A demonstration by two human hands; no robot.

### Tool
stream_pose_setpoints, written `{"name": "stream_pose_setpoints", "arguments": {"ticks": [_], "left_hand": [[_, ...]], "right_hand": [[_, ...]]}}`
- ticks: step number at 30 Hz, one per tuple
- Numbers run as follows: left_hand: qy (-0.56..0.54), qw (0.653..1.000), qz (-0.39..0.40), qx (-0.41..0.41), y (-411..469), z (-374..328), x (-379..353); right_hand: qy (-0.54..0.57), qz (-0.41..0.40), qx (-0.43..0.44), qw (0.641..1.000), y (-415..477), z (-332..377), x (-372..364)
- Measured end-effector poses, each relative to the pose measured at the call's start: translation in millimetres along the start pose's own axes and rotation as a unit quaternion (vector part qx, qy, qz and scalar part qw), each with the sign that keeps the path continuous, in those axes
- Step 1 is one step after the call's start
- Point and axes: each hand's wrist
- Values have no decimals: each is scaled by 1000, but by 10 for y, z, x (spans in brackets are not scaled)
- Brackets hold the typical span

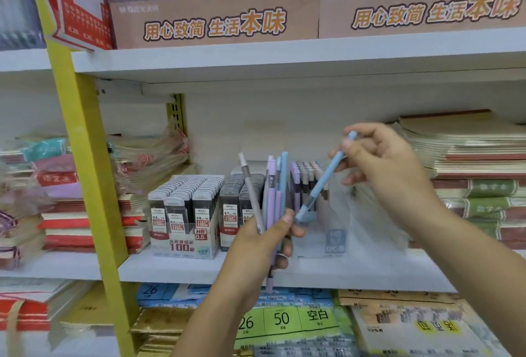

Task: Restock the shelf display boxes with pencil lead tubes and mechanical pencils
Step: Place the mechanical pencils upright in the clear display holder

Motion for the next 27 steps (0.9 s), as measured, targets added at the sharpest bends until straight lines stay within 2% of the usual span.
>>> {"name": "stream_pose_setpoints", "arguments": {"ticks": [5, 9, 11, 13, 15, 16, 18, 21, 23, 24, 27], "left_hand": [[-12, 1000, 5, -14, 59, 23, -38], [-82, 996, 1, -40, 97, 41, -61], [-73, 996, -21, -41, 90, 24, 0], [-40, 998, -36, -38, 63, 0, 79], [9, 999, -42, -32, 30, -28, 119], [28, 998, -37, -31, 23, -42, 116], [48, 998, -27, -31, 14, -48, 79], [31, 998, -22, -39, -4, -49, 24], [6, 999, -23, -46, -7, -51, 2], [-1, 998, -29, -48, -3, -55, -2], [2, 998, -52, -44, 30, -40, 1]], "right_hand": [[6, 10, 16, 1000, 36, 72, 143], [26, 26, -32, 999, -112, -54, 147], [-21, 70, -81, 994, -175, -78, 209], [-137, 183, -130, 965, -225, -82, 257], [-257, 275, -140, 916, -255, -64, 213], [-282, 296, -135, 903, -258, -59, 152], [-280, 311, -122, 900, -267, -77, 15], [-306, 330, -106, 887, -289, -132, -50], [-304, 326, -100, 890, -291, -111, 65], [-279, 301, -98, 907, -269, -85, 146], [-150, 143, -54, 977, -90, -40, 378]]}}
Point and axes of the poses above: each hand's wrist, its own y-axis towards the middle knuckle, its own x-axis out of the back of the hand, z = x × y, and after that the axes turned 10 degrees about z, right-handed
